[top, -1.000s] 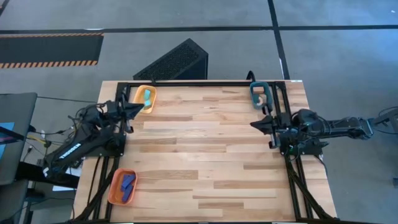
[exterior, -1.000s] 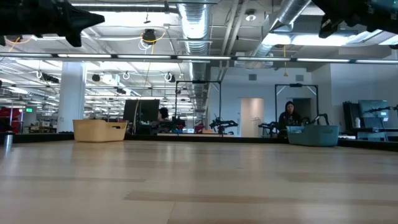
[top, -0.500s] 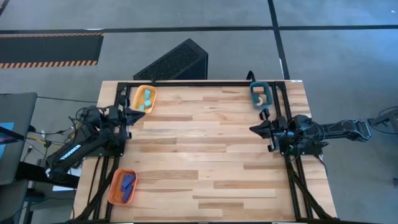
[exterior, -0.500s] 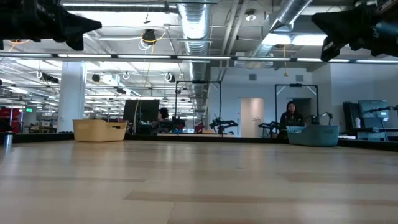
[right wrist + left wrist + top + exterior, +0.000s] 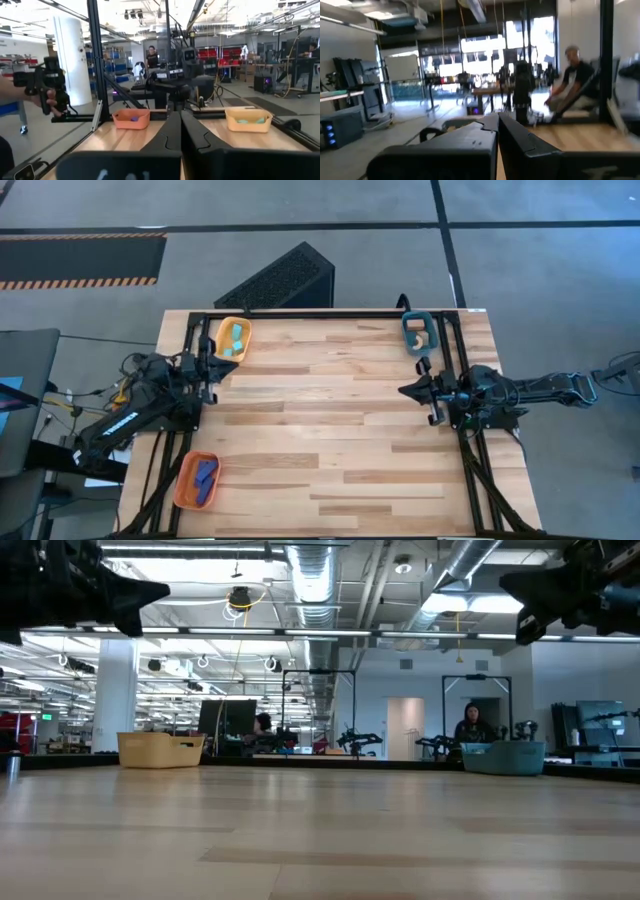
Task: Sort & place blocks by color
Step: Return to Home Position
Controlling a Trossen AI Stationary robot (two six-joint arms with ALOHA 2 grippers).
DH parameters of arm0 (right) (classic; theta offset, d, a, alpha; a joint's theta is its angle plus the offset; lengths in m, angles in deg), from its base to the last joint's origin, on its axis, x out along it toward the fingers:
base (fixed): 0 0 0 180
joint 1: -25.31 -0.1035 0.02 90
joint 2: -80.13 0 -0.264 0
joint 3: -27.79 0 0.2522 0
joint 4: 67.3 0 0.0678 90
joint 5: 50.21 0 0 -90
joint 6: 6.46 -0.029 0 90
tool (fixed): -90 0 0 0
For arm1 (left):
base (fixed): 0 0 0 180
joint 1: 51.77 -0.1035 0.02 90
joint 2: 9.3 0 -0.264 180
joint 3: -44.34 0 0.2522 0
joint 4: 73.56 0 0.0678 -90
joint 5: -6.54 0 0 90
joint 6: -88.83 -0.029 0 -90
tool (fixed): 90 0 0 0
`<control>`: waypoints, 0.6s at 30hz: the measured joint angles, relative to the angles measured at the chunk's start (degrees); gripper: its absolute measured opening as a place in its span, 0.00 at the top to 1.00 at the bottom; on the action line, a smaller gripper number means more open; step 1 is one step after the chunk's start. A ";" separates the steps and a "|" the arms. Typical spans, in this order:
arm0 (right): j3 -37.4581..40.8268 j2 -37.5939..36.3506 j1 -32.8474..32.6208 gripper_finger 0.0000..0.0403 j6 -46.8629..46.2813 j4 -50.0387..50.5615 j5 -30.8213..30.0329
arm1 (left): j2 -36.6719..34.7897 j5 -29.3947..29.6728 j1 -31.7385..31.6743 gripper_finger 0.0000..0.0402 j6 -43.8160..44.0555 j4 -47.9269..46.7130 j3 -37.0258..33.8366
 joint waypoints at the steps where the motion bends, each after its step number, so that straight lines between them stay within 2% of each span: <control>1: 0.00 0.00 0.02 0.98 0.06 -0.41 0.02 | 0.00 0.33 0.00 1.00 2.33 3.76 -1.77; 3: 0.00 -0.02 0.00 0.98 0.13 -0.88 0.02 | 0.03 0.90 0.02 1.00 5.88 7.99 -3.66; 9: 0.00 -0.02 -0.05 0.99 -0.79 -0.07 2.34 | -0.05 1.32 0.01 1.00 2.83 7.69 -3.65; 12: 0.02 -0.02 -0.08 0.99 -0.79 1.00 2.91 | 0.00 1.08 0.34 1.00 1.95 3.00 -3.66; 16: 0.02 0.08 0.68 0.99 -0.09 2.83 2.84 | -0.02 1.49 4.36 1.00 0.93 0.84 -3.70; 18: 0.02 0.56 1.59 0.99 -0.29 2.50 2.88 | -0.02 4.30 7.03 1.00 -0.42 0.76 -3.71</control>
